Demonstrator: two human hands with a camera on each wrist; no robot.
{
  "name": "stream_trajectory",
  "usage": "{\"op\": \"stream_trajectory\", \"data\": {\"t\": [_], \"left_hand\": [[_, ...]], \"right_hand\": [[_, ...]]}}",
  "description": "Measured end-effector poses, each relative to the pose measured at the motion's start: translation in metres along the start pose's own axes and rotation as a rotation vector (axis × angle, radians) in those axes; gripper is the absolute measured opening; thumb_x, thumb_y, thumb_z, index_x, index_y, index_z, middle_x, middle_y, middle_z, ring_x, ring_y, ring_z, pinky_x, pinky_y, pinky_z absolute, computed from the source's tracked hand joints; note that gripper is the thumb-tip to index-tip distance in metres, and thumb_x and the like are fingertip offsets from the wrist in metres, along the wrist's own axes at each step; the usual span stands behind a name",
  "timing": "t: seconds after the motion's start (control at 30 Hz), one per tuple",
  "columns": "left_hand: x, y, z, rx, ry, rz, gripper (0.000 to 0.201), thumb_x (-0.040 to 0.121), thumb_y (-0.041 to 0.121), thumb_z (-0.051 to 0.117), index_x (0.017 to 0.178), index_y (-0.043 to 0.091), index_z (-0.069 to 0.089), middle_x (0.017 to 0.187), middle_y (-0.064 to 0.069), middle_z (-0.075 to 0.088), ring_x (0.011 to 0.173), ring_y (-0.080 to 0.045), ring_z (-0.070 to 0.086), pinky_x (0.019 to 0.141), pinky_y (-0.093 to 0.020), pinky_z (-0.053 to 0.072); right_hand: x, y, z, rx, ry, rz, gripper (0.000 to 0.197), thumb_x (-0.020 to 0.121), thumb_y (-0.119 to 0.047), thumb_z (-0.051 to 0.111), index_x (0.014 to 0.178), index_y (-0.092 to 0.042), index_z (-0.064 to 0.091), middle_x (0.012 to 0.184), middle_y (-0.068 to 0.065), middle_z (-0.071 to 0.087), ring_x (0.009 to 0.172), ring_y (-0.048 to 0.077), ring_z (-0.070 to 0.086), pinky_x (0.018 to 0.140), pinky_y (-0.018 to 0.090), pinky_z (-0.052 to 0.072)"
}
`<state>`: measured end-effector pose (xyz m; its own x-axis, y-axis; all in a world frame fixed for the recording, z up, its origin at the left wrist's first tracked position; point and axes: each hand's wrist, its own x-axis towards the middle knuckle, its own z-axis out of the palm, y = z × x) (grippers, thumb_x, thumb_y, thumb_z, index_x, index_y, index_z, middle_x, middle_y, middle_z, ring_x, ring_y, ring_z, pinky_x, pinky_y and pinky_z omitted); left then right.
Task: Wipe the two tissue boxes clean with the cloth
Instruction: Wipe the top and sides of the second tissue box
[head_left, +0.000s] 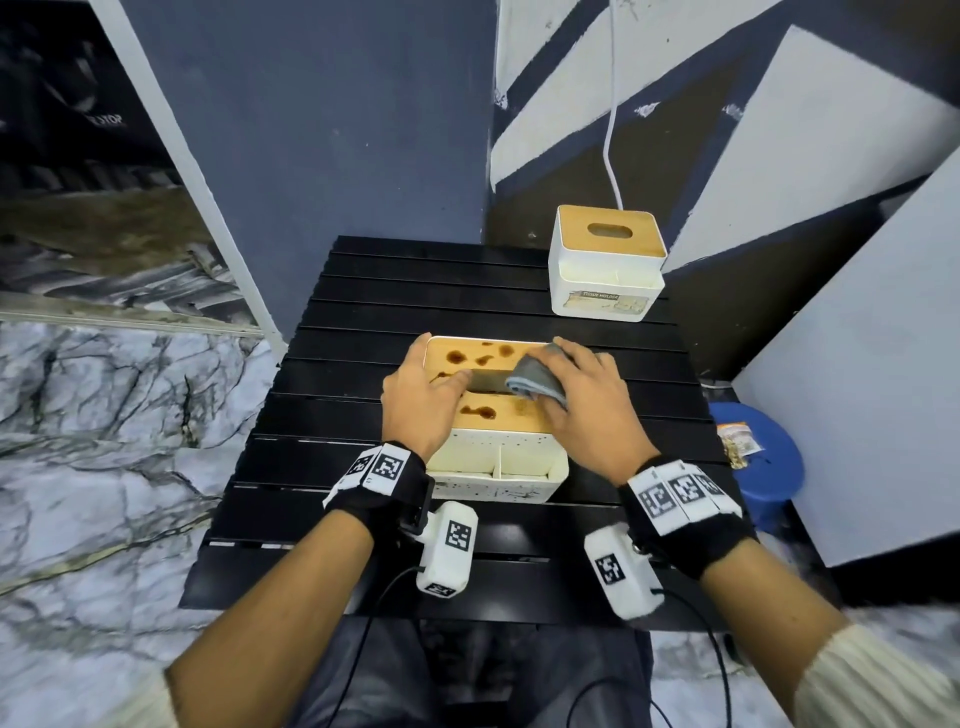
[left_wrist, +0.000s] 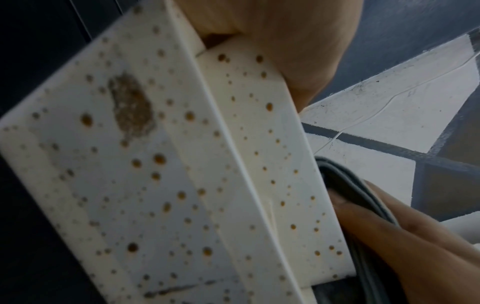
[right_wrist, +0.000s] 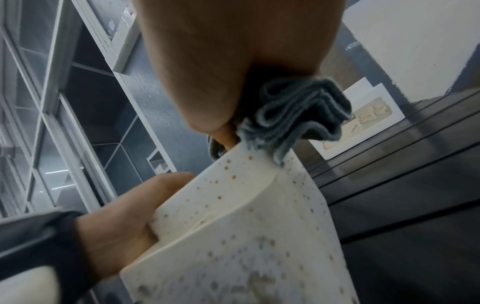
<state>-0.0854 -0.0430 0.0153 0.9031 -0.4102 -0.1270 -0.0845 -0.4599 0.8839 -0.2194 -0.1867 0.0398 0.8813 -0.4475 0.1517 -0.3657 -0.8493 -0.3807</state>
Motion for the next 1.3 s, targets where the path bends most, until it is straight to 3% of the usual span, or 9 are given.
{"op": "stream_trajectory", "data": {"t": [0.13,0.27,0.33,0.43,0.7,0.9,1.0,1.17,1.3], "left_hand": [[0.001,-0.001,-0.001,-0.008,-0.006,0.012,0.065,0.087,0.041,0.069,0.146,0.029,0.045,0.118,-0.005,0.067,0.117,-0.03,0.06,0.105,-0.049,0.048],[0.006,-0.006,0.0,-0.01,-0.037,0.009,0.076,0.067,0.067,0.059,0.137,0.039,0.049,0.114,-0.002,0.069,0.113,-0.028,0.063,0.1,-0.05,0.052],[0.007,-0.008,0.001,-0.014,-0.033,0.017,0.079,0.062,0.07,0.055,0.135,0.04,0.049,0.114,-0.002,0.069,0.113,-0.028,0.063,0.099,-0.049,0.053],[0.004,-0.004,0.001,-0.032,-0.013,0.012,0.079,0.067,0.063,0.059,0.14,0.035,0.048,0.119,-0.005,0.067,0.115,-0.029,0.061,0.101,-0.049,0.051],[0.007,-0.008,0.003,-0.042,-0.002,0.026,0.073,0.078,0.052,0.065,0.144,0.032,0.045,0.123,-0.008,0.065,0.118,-0.031,0.059,0.105,-0.05,0.048],[0.006,-0.006,0.0,-0.022,0.007,0.056,0.054,0.09,0.034,0.069,0.14,0.029,0.051,0.102,0.003,0.068,0.109,-0.024,0.062,0.105,-0.048,0.048],[0.006,-0.006,0.0,-0.01,0.006,0.057,0.054,0.089,0.037,0.068,0.14,0.03,0.051,0.106,0.002,0.068,0.109,-0.022,0.06,0.105,-0.048,0.048],[0.01,-0.003,-0.006,-0.005,-0.085,0.068,0.056,0.086,0.039,0.069,0.139,0.031,0.053,0.105,0.003,0.072,0.103,-0.021,0.068,0.097,-0.046,0.055],[0.024,0.006,-0.021,0.051,-0.242,0.113,0.062,0.091,0.027,0.072,0.147,0.029,0.047,0.105,0.007,0.07,0.088,-0.013,0.073,0.081,-0.03,0.06]], "right_hand": [[-0.022,0.003,0.0,-0.009,-0.008,-0.051,0.051,0.092,-0.028,0.056,0.14,-0.032,0.04,0.145,-0.002,0.038,0.121,0.022,0.035,0.101,0.042,0.037],[0.008,0.005,-0.001,-0.017,-0.01,-0.02,0.048,0.093,-0.027,0.055,0.139,-0.032,0.043,0.147,-0.001,0.037,0.125,0.024,0.034,0.103,0.046,0.036],[0.028,0.004,-0.002,-0.022,-0.026,0.027,0.048,0.094,-0.027,0.053,0.14,-0.032,0.041,0.148,-0.001,0.036,0.126,0.025,0.033,0.104,0.047,0.035],[0.036,0.003,-0.001,-0.018,-0.04,0.054,0.048,0.094,-0.027,0.052,0.141,-0.032,0.04,0.149,0.0,0.035,0.127,0.025,0.032,0.105,0.048,0.035],[-0.013,0.006,0.0,-0.002,-0.009,-0.051,0.05,0.091,-0.026,0.057,0.139,-0.032,0.043,0.146,-0.002,0.037,0.121,0.023,0.036,0.103,0.044,0.037],[0.031,0.0,-0.002,-0.069,-0.013,-0.004,0.046,0.093,-0.031,0.054,0.137,-0.032,0.044,0.146,0.0,0.039,0.124,0.027,0.036,0.101,0.048,0.038],[0.044,0.002,-0.003,-0.073,-0.058,0.0,0.046,0.093,-0.03,0.053,0.138,-0.032,0.043,0.145,0.0,0.039,0.125,0.027,0.035,0.104,0.048,0.036],[0.04,0.014,-0.011,-0.035,-0.128,-0.062,0.047,0.092,-0.026,0.056,0.138,-0.032,0.045,0.145,0.0,0.039,0.122,0.025,0.036,0.106,0.043,0.035],[0.031,0.026,-0.016,-0.04,-0.184,-0.178,0.048,0.09,-0.024,0.059,0.135,-0.035,0.048,0.143,-0.002,0.042,0.12,0.024,0.042,0.104,0.033,0.032]]}}
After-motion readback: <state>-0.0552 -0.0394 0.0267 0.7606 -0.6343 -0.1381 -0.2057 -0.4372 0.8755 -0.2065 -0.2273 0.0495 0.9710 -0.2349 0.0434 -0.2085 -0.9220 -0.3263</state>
